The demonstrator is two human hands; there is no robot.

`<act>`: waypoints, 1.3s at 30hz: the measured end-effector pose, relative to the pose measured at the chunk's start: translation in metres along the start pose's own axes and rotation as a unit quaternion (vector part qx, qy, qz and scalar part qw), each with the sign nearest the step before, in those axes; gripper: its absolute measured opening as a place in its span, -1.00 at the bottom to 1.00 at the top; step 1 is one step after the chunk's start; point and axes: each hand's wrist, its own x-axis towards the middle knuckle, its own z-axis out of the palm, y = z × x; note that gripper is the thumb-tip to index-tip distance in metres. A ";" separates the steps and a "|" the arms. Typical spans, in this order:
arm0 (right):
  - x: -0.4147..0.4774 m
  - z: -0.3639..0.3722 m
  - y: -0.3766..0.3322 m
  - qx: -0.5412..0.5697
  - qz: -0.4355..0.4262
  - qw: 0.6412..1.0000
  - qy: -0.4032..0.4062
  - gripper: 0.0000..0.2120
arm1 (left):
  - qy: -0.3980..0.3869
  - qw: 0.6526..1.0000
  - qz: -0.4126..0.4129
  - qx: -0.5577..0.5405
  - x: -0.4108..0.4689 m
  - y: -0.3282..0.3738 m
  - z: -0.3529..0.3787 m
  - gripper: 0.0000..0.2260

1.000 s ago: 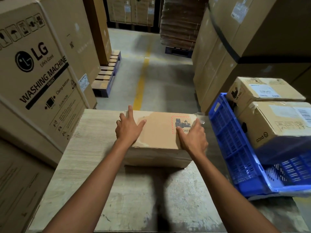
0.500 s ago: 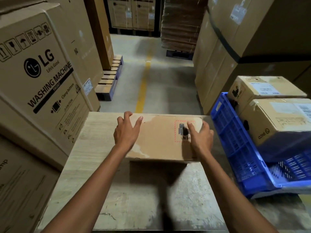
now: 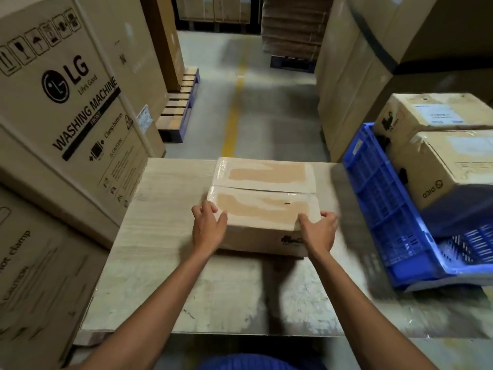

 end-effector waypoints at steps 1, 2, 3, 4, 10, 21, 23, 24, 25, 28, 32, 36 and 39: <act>-0.004 0.002 0.005 -0.006 0.003 1.000 -0.004 -0.50 | -0.002 1.000 0.005 0.004 -0.006 -0.007 0.004 -0.78; -0.005 0.003 0.010 -0.012 0.003 1.000 -0.005 -0.50 | -0.001 1.000 0.011 0.007 -0.012 -0.013 0.007 -0.79; -0.006 0.004 0.013 -0.019 0.004 1.000 -0.006 -0.51 | 0.002 1.000 0.018 0.009 -0.016 -0.017 0.008 -0.79; -0.007 0.004 0.014 -0.032 0.003 0.999 -0.002 -0.50 | 0.003 1.000 0.023 0.009 -0.019 -0.018 0.009 -0.80; -0.023 0.031 0.007 -0.245 -0.233 0.939 0.057 -0.38 | 0.029 0.975 0.127 0.181 -0.012 -0.013 0.004 -0.87; -0.019 0.082 -0.020 -0.429 -0.426 0.769 -0.205 -0.14 | -0.130 0.888 0.256 0.359 0.033 0.002 0.007 -0.45; -0.014 0.078 -0.022 -0.445 -0.439 0.755 -0.201 -0.13 | -0.125 0.891 0.254 0.354 0.036 0.007 0.006 -0.50; -0.013 0.076 -0.027 -0.451 -0.442 0.749 -0.201 -0.14 | -0.112 0.889 0.262 0.359 0.039 0.013 0.004 -0.54; -0.010 0.075 -0.033 -0.458 -0.443 0.744 -0.202 -0.16 | -0.095 0.883 0.276 0.367 0.042 0.022 0.003 -0.59; 0.005 0.077 -0.054 -0.485 -0.443 0.726 -0.204 -0.32 | -0.070 0.890 0.298 0.337 0.053 0.041 0.008 -0.69; 0.021 0.076 -0.052 -0.469 -0.434 0.744 -0.196 -0.14 | -0.104 0.899 0.311 0.290 0.066 0.031 0.017 -0.56; 0.023 0.078 -0.032 -0.442 -0.421 0.759 -0.225 0.00 | -0.113 0.867 0.311 0.373 0.077 0.035 0.023 -0.42; 0.029 0.078 -0.039 -0.439 -0.415 0.760 -0.239 0.06 | -0.106 0.852 0.303 0.413 0.080 0.047 0.027 -0.49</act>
